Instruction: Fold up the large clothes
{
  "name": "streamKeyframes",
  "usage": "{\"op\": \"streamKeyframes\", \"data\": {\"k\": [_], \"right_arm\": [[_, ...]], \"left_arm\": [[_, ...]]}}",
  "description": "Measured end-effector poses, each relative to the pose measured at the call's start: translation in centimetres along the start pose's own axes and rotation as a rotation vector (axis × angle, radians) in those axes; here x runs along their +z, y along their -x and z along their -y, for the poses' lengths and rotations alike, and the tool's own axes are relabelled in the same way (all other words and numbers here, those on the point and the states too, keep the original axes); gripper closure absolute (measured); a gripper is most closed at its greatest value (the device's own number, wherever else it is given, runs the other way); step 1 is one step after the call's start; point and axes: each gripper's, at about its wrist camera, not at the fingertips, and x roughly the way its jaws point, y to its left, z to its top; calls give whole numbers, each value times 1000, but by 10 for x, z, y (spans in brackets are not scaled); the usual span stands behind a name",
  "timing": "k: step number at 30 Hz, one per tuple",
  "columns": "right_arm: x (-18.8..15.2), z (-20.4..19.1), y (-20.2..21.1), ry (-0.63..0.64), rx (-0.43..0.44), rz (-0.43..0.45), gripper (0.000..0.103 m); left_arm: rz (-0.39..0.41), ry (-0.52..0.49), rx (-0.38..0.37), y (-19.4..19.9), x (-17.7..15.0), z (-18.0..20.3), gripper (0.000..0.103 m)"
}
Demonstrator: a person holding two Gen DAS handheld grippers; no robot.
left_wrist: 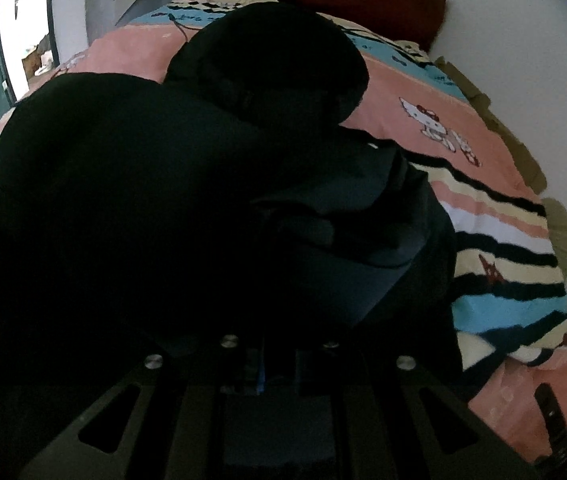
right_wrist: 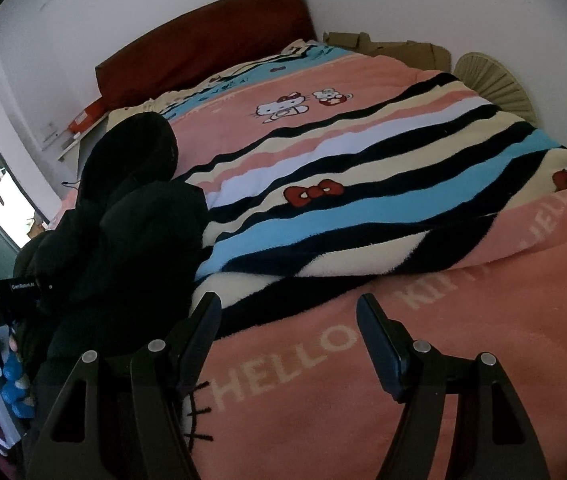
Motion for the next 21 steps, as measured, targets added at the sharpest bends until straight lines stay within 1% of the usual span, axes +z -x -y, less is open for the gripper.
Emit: {"op": "streamKeyframes", "data": {"k": [2,6,7,9,10,13,15,18,21], "right_arm": [[0,-1,0,0,-2,-1,33],[0,-1,1,1,1,1,33],[0,-2,1,2,0,4,33],[1,-2,1,8,-7,8,33],[1,-3,1,10,-11,8,33],[1,-3,0,16,-17,7,32],[2,-3,1,19,-21,10,32],[3,-2,1,27,-27,14,32],[3,-2,-1,36,-33,9,31]], "left_arm": [[-1,-5,2,2,-2,2,85],[1,-28,30,8,-7,8,78],[-4,-35,30,10,-8,9,72],[-10,-47,31,12,-11,12,53],[-15,-53,33,13,-12,16,40],[-13,-108,52,16,-21,32,38],[-19,-134,49,17,-27,38,38],[-26,-146,19,22,-35,41,38],[-24,-136,-21,32,-38,32,38]]}}
